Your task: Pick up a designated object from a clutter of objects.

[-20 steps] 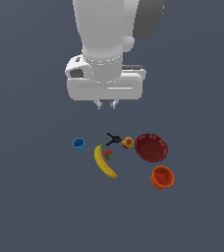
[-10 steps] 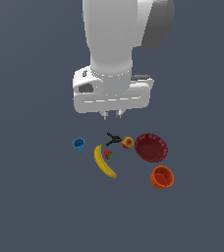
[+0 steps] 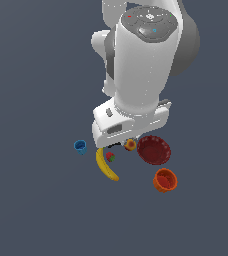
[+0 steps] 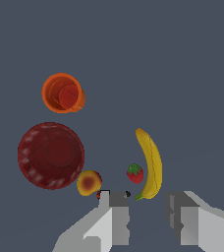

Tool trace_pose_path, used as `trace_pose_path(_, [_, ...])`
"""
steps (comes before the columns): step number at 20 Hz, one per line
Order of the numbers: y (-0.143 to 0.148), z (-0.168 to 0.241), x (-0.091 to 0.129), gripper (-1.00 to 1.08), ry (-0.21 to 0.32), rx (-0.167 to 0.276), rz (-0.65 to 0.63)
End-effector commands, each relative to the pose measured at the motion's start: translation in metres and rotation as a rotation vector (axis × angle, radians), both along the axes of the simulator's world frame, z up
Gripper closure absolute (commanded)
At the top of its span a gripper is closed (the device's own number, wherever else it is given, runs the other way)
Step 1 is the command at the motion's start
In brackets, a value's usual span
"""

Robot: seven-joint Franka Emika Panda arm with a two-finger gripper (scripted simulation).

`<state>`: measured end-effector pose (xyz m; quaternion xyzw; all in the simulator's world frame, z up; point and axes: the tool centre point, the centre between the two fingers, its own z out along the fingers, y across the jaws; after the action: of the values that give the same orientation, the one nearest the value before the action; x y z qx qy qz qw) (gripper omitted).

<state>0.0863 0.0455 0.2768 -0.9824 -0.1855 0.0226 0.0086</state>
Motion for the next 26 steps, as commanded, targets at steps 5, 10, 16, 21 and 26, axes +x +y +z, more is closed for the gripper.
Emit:
trace_pose_path(5, [0.036,-0.037,0.034,0.20,0.018,0.015,0.196])
trace_pose_path(10, [0.065,-0.069,0.056,0.20,0.031,0.035,0.341])
trace_pose_path(16, [0.098,-0.111,0.075,0.20,0.045,0.065,0.509])
trace_pose_path(21, [0.120,-0.143,0.084,0.20,0.053,0.091,0.621])
trace_pose_path(26, [0.135,-0.165,0.088,0.20,0.057,0.110,0.696])
